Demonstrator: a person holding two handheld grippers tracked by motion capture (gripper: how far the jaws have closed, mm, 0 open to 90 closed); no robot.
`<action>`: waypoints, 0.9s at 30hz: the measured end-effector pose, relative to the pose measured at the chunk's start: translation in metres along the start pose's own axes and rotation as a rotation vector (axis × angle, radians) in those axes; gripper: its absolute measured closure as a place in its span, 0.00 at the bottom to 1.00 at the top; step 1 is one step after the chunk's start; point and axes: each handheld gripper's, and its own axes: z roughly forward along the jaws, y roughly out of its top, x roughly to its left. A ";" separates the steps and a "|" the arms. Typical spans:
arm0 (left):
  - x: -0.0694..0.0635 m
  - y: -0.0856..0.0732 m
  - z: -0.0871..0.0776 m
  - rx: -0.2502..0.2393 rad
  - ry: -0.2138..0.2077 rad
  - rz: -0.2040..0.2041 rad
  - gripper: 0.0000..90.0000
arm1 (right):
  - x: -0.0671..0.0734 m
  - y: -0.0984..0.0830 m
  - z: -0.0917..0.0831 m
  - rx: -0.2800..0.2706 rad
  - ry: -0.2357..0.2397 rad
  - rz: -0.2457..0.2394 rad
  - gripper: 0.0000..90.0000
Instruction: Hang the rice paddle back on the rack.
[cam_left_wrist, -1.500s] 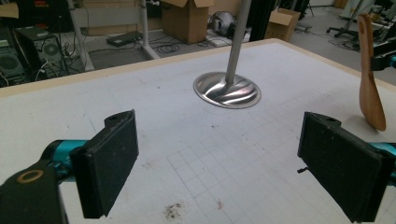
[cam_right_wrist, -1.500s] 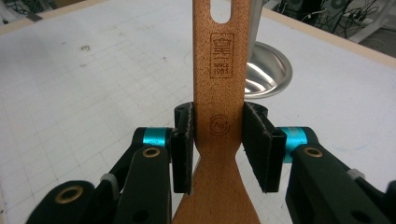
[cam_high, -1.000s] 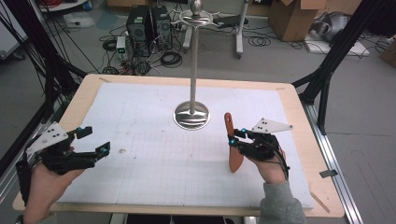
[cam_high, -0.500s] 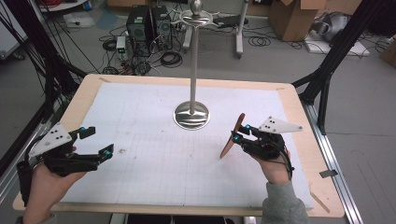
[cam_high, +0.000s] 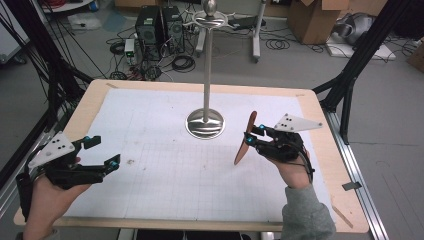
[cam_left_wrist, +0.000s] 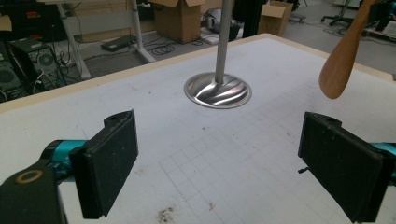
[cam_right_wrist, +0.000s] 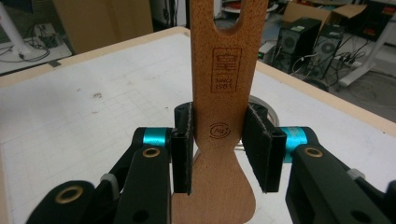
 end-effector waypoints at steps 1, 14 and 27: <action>0.000 0.000 0.000 0.002 0.001 0.002 0.14 | 0.000 0.002 0.001 0.003 -0.001 -0.004 0.72; 0.001 -0.002 -0.005 -0.001 0.011 -0.005 0.14 | -0.011 0.033 0.003 -0.025 0.065 0.021 0.72; 0.001 -0.004 -0.004 0.006 0.012 -0.009 0.14 | -0.024 0.065 0.002 -0.050 0.086 0.013 0.72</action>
